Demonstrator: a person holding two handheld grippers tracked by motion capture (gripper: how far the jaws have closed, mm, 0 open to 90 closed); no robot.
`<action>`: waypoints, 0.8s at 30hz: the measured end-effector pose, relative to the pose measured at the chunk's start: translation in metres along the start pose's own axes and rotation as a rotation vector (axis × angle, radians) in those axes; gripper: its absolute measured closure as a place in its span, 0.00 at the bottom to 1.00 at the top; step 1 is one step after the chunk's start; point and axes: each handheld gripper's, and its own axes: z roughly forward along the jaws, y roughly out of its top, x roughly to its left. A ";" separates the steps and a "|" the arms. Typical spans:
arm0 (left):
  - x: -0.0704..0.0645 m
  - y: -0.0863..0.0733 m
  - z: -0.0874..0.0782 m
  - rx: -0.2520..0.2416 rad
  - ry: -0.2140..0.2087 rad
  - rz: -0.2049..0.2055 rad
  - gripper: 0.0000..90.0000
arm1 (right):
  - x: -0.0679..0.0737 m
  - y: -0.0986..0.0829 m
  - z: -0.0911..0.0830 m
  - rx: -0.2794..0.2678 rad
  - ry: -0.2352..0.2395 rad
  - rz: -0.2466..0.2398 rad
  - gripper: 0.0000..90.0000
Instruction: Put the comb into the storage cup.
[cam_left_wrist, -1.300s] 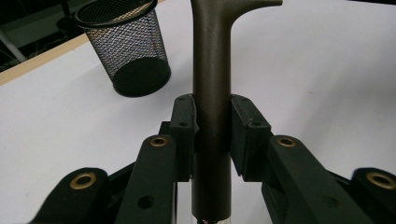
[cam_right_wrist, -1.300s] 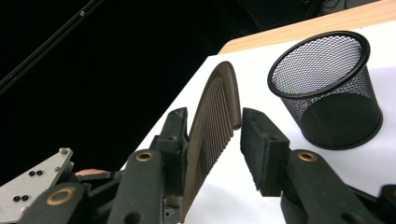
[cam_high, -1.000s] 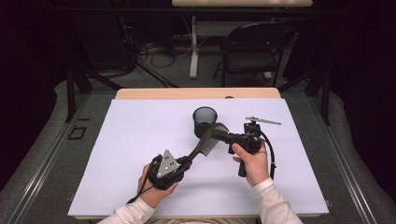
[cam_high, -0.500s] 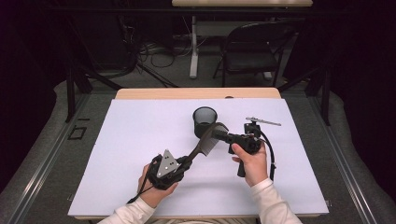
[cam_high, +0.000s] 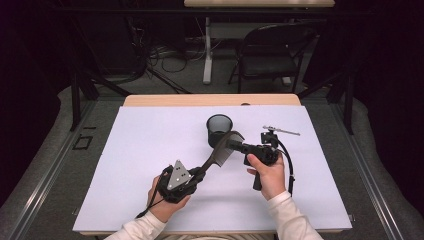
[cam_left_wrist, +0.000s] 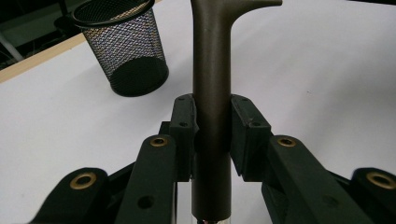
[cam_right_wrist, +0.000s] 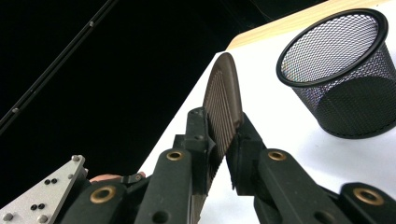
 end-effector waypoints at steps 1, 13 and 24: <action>0.000 0.000 0.000 0.000 0.000 0.000 0.81 | 0.000 0.000 0.000 -0.002 0.002 0.000 0.90; 0.000 0.000 0.000 0.000 -0.006 -0.005 0.81 | 0.000 0.000 0.000 -0.015 0.008 0.012 0.93; -0.001 -0.001 0.001 -0.005 -0.001 -0.004 0.81 | -0.003 0.000 0.000 -0.012 0.055 0.046 0.96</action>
